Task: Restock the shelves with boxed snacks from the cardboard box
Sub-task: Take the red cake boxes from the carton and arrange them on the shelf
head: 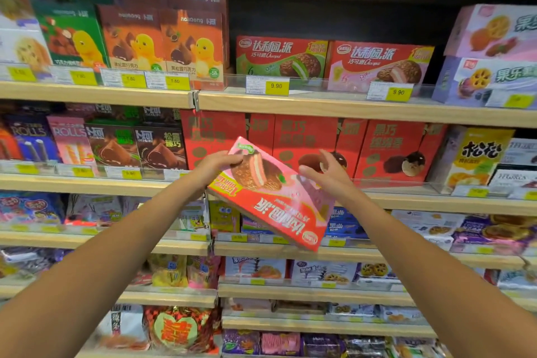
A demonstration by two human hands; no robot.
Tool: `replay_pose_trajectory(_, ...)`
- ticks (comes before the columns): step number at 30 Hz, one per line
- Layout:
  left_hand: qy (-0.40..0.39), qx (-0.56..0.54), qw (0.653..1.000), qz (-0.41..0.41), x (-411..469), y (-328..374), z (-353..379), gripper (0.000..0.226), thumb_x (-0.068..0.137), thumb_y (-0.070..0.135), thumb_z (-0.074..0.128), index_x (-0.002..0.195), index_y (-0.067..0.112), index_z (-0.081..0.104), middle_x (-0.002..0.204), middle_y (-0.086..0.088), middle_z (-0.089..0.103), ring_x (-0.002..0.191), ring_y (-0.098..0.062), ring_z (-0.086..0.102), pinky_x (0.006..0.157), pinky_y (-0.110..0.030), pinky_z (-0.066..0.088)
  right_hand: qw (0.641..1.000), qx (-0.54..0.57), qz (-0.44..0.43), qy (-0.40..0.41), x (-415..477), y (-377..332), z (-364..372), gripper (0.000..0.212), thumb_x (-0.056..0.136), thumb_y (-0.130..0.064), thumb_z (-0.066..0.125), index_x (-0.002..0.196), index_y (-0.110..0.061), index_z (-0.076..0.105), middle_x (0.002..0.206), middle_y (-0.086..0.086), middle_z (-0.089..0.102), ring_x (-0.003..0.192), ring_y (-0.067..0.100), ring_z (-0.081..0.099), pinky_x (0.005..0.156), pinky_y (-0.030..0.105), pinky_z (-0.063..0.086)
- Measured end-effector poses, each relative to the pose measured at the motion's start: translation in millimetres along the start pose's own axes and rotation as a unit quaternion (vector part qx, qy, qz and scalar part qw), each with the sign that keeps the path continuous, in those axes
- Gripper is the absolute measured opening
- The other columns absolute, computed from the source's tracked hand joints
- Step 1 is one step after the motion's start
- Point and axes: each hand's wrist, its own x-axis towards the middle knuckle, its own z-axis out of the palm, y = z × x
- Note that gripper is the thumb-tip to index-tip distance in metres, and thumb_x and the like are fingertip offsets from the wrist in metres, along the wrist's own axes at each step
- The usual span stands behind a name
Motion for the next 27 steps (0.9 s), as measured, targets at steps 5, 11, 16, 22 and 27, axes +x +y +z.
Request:
replay_pose_trajectory(5, -0.136, 0.140, 0.981, 0.000, 6, 47, 20, 0.052, 0.063, 0.035, 0.076, 0.105, 0.010, 0.061, 0.098, -0.009, 0.068, 0.086, -0.027, 0.065, 0.080, -0.039, 0.051, 0.976, -0.057, 0.010, -0.209, 3, -46, 9, 0.071, 0.078, -0.052, 0.064, 0.137, -0.020, 0.041, 0.125, -0.003, 0.057, 0.116, 0.014, 0.054, 0.099, 0.032, 0.044)
replay_pose_trajectory(11, -0.166, 0.195, 0.965, 0.055, 7, 85, 32, 0.053, 0.078, 0.054, 0.055, 0.111, 0.013, 0.061, 0.108, -0.008, 0.069, 0.095, -0.029, 0.067, 0.083, -0.036, 0.053, 0.968, 0.078, 0.020, -0.238, 7, -58, -1, 0.042, 0.077, -0.036, 0.071, 0.112, -0.014, 0.062, 0.111, 0.011, 0.070, 0.098, 0.023, 0.068, 0.088, 0.034, 0.052)
replay_pose_trajectory(16, 0.019, 0.024, 0.990, 0.140, 13, 99, 38, 0.063, 0.086, 0.066, 0.042, 0.123, 0.015, 0.052, 0.128, -0.002, 0.059, 0.105, -0.010, 0.059, 0.091, -0.030, 0.044, 0.981, 0.165, -0.015, -0.101, 15, -70, -19, 0.051, 0.061, -0.047, 0.078, 0.100, -0.014, 0.068, 0.096, 0.005, 0.074, 0.094, 0.022, 0.068, 0.095, 0.037, 0.050)
replay_pose_trajectory(22, -0.058, 0.037, 0.993, 0.096, 11, 82, 51, 0.093, 0.055, 0.079, 0.064, 0.125, 0.022, 0.040, 0.121, -0.004, 0.062, 0.100, -0.018, 0.065, 0.093, -0.042, 0.051, 0.932, 0.361, -0.027, 0.022, 29, -107, -33, 0.092, 0.047, -0.057, 0.085, 0.123, -0.012, 0.059, 0.116, 0.012, 0.068, 0.108, 0.030, 0.065, 0.099, 0.049, 0.046)
replay_pose_trajectory(27, 0.021, 0.134, 0.978, 0.159, 15, 116, 48, 0.049, 0.081, 0.053, 0.062, 0.115, 0.019, 0.052, 0.099, 0.000, 0.070, 0.075, -0.010, 0.069, 0.067, -0.025, 0.055, 0.902, 0.422, -0.071, 0.047, 35, -121, -40, 0.096, 0.042, -0.056, 0.087, 0.122, -0.010, 0.059, 0.118, 0.012, 0.067, 0.110, 0.027, 0.064, 0.096, 0.047, 0.048)
